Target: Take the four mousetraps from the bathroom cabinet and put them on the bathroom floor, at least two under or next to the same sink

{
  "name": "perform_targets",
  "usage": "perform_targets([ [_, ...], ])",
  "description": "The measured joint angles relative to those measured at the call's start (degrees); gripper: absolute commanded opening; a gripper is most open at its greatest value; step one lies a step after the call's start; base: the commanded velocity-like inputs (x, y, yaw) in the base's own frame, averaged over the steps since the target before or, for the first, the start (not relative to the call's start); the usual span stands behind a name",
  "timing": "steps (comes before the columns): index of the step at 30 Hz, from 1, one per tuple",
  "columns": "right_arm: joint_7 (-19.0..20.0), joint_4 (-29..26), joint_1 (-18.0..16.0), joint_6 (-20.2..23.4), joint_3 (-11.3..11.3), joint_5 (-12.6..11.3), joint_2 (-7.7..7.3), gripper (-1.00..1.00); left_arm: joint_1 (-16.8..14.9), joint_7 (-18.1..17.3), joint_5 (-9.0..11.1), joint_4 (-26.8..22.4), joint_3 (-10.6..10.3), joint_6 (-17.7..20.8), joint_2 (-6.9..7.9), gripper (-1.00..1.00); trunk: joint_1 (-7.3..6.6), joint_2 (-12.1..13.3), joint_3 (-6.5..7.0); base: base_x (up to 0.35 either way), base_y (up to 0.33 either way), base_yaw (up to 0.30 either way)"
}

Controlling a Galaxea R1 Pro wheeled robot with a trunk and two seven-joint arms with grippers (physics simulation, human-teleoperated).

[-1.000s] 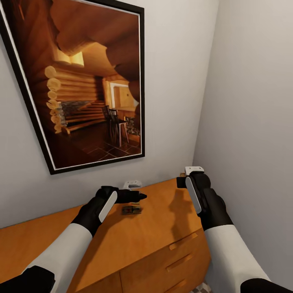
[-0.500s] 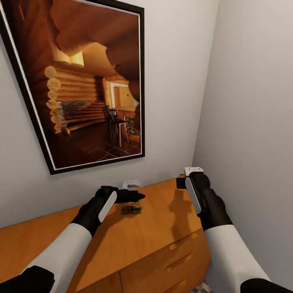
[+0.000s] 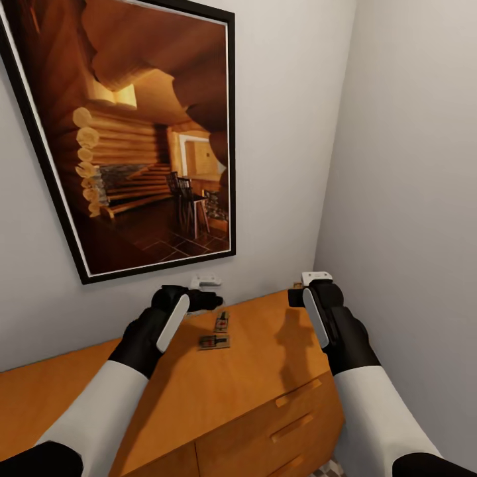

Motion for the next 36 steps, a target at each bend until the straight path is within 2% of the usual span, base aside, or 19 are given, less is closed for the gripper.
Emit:
perform_targets([
  [3, 0.27, -0.02, -0.01, 0.0, 0.0, 0.0, -0.01, -1.0, 0.0, 1.98, -0.07, -2.94, 0.06, 2.67, -0.09, 1.0, 0.0, 0.0, 0.0, 0.0, 0.0, 0.0],
  [7, 0.76, -0.02, 0.0, 0.0, 0.0, -0.01, -0.02, -1.0, 0.0, 3.62, -0.02, -4.43, 0.06, 4.0, -0.27, 1.0, 0.0, 0.0, 0.0, 0.0, 0.0, 0.0],
  [9, 1.07, -0.03, 0.02, 0.0, 0.0, -0.01, -0.02, -1.0, 0.0, 4.25, 0.07, -4.64, 0.02, 4.38, -0.82, 1.0, 0.0, 0.0, 0.0, 0.0, 0.0, 0.0],
  [15, 1.42, 0.02, -0.01, 0.0, 0.01, 0.0, -0.02, -1.0, 0.01, 5.03, 0.05, -3.8, -0.05, 4.82, -2.57, 1.0, 0.0, 0.0, 0.0, 0.0, 0.0, 0.0],
  [18, 1.47, 0.08, 0.02, 0.0, 0.06, 0.0, -0.02, -1.0, -0.02, 6.2, -0.09, -1.76, -0.06, 4.82, -3.39, 1.0, 0.0, 0.0, 0.0, 0.0, 0.0, 0.0],
  [23, 1.49, 0.03, 0.0, 0.0, 0.1, 0.03, -0.02, -1.0, -0.04, 7.07, -0.2, -0.42, -0.04, 4.6, -3.56, 1.0, 0.0, 0.0, 0.0, 0.0, 0.0, 0.0],
  [36, 1.46, -0.12, 0.02, 0.0, 0.16, 0.08, -0.1, -1.0, -0.08, 7.18, 0.09, -1.79, 0.5, 4.51, -3.42, 1.0, 0.0, 0.0, 0.0, 0.0, -0.052, 0.0],
])
